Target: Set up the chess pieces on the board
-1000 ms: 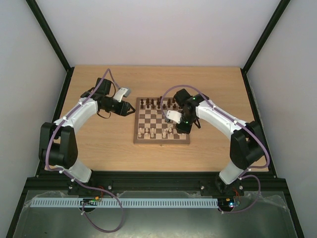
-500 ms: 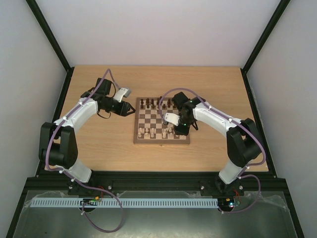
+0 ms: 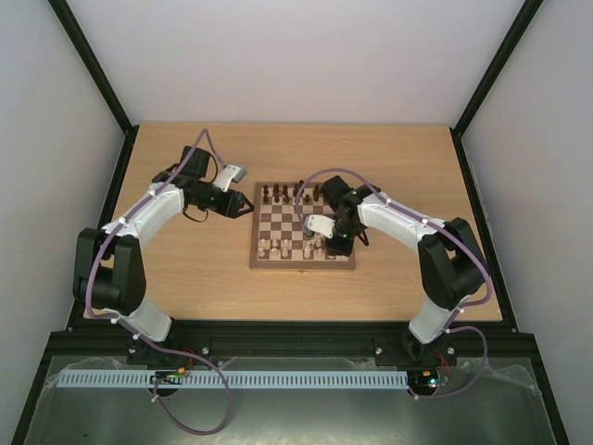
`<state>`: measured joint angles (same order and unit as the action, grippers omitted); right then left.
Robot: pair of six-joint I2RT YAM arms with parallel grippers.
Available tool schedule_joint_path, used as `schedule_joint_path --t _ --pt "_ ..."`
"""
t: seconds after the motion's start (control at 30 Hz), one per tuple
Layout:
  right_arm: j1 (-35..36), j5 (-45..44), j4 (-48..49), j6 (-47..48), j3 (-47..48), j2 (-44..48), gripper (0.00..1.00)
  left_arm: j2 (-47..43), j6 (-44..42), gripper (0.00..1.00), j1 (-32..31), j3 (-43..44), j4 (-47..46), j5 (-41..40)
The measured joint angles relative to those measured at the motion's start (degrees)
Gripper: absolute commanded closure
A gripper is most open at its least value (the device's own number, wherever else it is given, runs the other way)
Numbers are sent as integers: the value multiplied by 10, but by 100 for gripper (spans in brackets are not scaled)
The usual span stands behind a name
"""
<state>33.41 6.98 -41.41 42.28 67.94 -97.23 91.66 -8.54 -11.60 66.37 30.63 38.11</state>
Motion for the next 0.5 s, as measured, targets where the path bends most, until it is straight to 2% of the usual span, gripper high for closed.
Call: schedule_joint_path --t 0.27,0.5 --pt "0 0 9 0 -1 -6 81 3 0 54 0 0 0 0" --pt "0 -7 13 0 -2 -7 68 3 -1 54 -3 0 1 -2"
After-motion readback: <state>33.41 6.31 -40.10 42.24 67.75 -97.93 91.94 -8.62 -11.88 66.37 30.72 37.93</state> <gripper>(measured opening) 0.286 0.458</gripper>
